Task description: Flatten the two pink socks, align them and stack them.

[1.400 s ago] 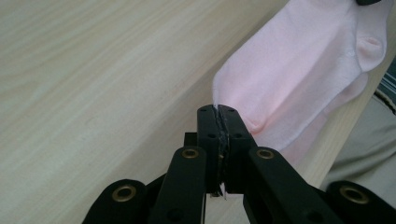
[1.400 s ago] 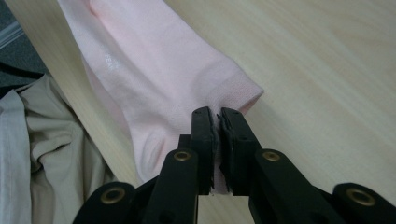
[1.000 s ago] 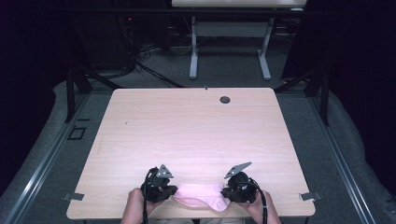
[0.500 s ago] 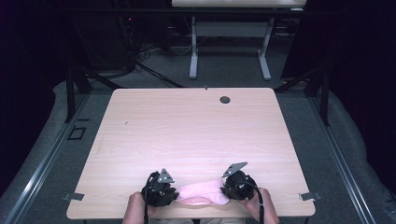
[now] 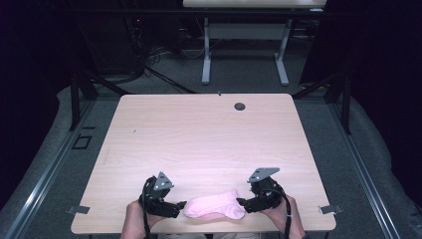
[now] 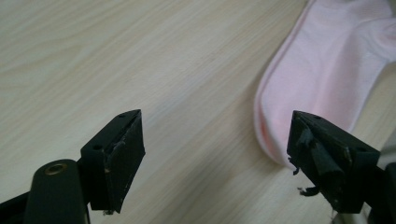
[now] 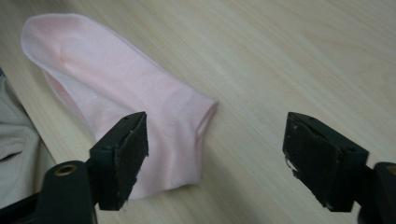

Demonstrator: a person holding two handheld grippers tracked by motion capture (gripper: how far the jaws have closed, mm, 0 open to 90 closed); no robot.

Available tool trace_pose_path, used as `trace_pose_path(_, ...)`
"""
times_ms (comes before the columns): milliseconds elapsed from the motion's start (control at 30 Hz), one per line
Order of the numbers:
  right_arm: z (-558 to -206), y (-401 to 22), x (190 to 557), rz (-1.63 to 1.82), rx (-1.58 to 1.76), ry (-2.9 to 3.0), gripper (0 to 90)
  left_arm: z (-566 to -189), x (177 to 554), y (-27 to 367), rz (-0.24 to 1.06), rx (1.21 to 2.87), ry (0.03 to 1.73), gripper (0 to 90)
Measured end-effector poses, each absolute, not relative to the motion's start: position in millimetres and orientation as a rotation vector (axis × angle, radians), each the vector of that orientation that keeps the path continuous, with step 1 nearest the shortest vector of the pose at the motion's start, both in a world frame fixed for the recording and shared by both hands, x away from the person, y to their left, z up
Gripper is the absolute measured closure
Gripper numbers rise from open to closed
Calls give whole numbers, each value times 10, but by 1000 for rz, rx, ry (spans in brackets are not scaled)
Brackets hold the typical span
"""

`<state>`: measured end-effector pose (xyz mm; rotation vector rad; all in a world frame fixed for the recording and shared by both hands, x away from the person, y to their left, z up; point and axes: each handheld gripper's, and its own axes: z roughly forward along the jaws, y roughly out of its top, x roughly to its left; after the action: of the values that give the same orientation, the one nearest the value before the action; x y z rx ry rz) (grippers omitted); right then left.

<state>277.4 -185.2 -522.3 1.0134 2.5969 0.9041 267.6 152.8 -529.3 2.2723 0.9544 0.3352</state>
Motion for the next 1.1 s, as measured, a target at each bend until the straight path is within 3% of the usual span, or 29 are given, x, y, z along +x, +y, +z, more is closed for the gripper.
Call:
trace_pose_path(300,-5121,-2211,2757,919,1119,2455,62,-5284,2699,1965,475,2217,1089,110)
trace_pose_path(700,-5499,-2816,2906,797,1335,2297,28,-5661,2808,2443,518,2127,1296,9)
trace_pose_path(933,-5769,-2977,3001,723,1405,2281,0,-5838,2880,2554,521,2064,1352,4)
trace_pose_path(1100,-5855,-3090,3000,862,1404,2219,0,-5905,2891,2576,543,2045,1344,3)
